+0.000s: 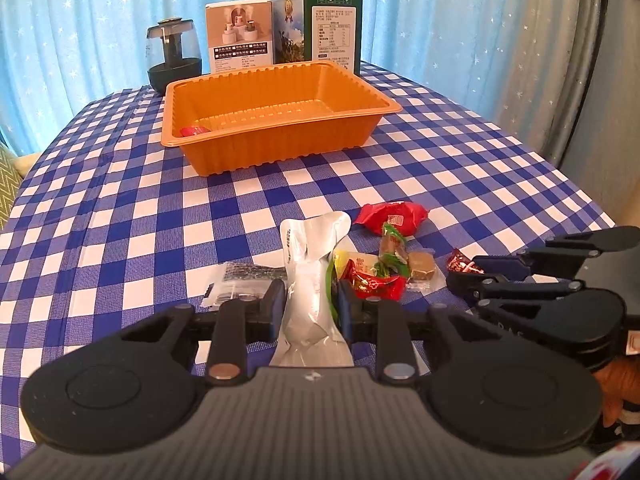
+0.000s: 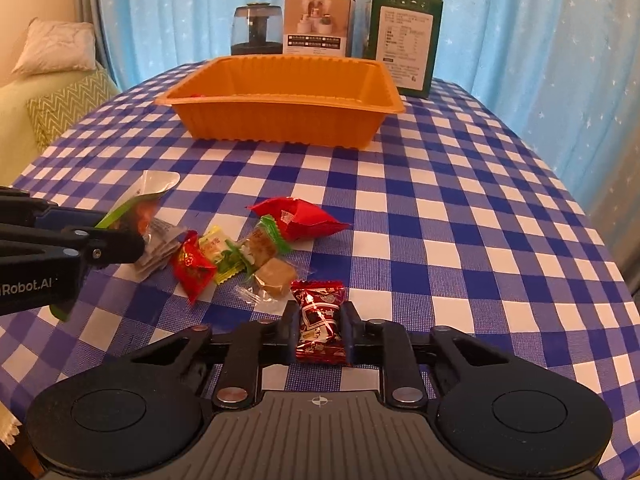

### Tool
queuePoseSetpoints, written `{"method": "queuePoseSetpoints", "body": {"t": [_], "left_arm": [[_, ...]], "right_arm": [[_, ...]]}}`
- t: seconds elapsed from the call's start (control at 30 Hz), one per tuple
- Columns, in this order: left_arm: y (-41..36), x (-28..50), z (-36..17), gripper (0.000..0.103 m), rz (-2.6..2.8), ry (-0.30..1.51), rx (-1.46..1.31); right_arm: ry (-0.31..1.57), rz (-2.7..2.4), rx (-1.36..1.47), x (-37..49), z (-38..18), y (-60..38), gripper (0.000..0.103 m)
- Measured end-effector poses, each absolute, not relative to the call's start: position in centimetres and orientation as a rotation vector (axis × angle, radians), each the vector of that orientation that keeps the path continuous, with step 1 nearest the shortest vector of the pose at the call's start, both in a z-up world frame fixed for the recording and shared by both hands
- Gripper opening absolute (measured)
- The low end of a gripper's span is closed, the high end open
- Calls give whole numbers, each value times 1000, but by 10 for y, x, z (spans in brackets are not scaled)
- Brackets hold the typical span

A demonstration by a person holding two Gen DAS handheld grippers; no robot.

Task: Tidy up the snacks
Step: 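Grasp the white stick snack with the left gripper while the right grasps a red candy, then carry both snacks into the orange tray and open both grippers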

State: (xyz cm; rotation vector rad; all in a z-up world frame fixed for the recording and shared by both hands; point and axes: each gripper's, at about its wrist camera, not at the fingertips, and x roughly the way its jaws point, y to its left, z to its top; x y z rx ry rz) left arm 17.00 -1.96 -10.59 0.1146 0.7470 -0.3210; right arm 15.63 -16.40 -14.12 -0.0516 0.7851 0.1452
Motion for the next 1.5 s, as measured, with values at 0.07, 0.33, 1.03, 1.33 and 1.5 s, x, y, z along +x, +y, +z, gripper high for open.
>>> {"method": "queuePoseSetpoints", "body": {"t": [0.07, 0.33, 1.03, 1.33, 1.5], "left_arm": [[-19, 170, -105, 25, -318, 744, 115], [-19, 170, -102, 25, -285, 732, 121], [-20, 218, -66, 25, -250, 663, 42], [-22, 275, -44, 25, -235, 611, 14], [-25, 310, -37, 25, -227, 591, -2]], "right_arm": [[771, 139, -49, 154, -140, -165, 21], [731, 133, -32, 153, -131, -169, 21], [658, 204, 9, 200, -89, -182, 21], [641, 246, 70, 250, -65, -189, 21], [624, 258, 107, 281, -60, -191, 21]]}}
